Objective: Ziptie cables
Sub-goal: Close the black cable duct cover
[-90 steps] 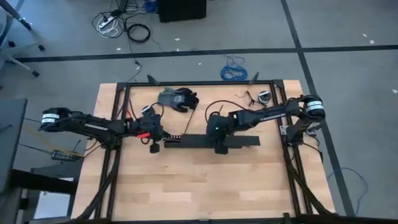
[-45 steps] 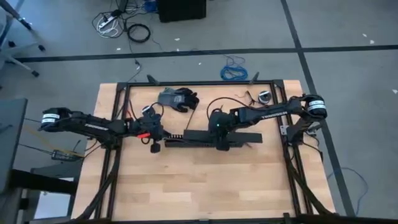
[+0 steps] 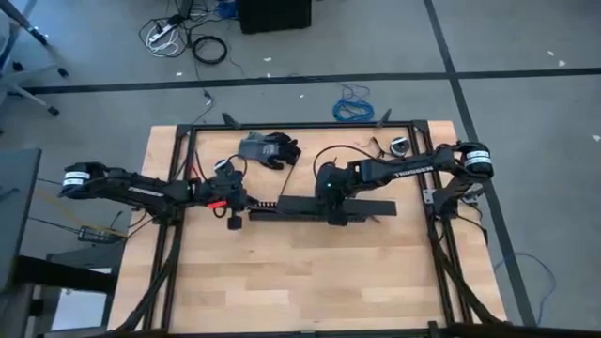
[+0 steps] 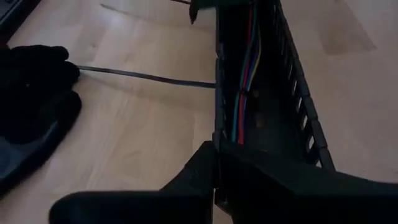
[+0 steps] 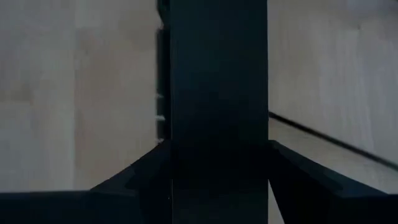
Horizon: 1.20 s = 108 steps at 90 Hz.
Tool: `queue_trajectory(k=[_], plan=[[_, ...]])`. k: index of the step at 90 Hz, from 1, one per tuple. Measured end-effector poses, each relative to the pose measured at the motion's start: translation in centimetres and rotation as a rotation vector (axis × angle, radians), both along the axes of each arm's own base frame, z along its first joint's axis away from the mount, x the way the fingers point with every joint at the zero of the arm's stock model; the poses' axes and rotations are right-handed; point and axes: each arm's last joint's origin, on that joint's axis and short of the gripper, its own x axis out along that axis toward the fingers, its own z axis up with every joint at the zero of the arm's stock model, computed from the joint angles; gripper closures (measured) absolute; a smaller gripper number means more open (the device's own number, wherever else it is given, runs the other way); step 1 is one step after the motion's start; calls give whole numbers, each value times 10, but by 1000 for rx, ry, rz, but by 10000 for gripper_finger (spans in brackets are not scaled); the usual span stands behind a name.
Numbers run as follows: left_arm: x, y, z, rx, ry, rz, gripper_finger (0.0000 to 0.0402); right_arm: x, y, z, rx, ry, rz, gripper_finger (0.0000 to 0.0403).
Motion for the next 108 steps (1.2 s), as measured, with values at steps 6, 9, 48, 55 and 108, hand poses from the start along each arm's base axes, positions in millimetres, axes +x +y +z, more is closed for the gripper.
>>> queue_trajectory(k=[6,9,48,55,108], plan=[[0,0,0,2,-6,1,394,-1,-2,-3,2,4,-6,179],[1,0,1,3,-13,1,394,-2,-3,-5,2,4,-10,179],[1,0,2,9,-23,9,394,-2,-4,-9,71,-26,13,179],[1,1,2,11,-23,11,394,-2,-4,-9,71,-27,13,179],[0,1,-1,12,-2,29,394,4,-2,-22,112,-33,7,179]])
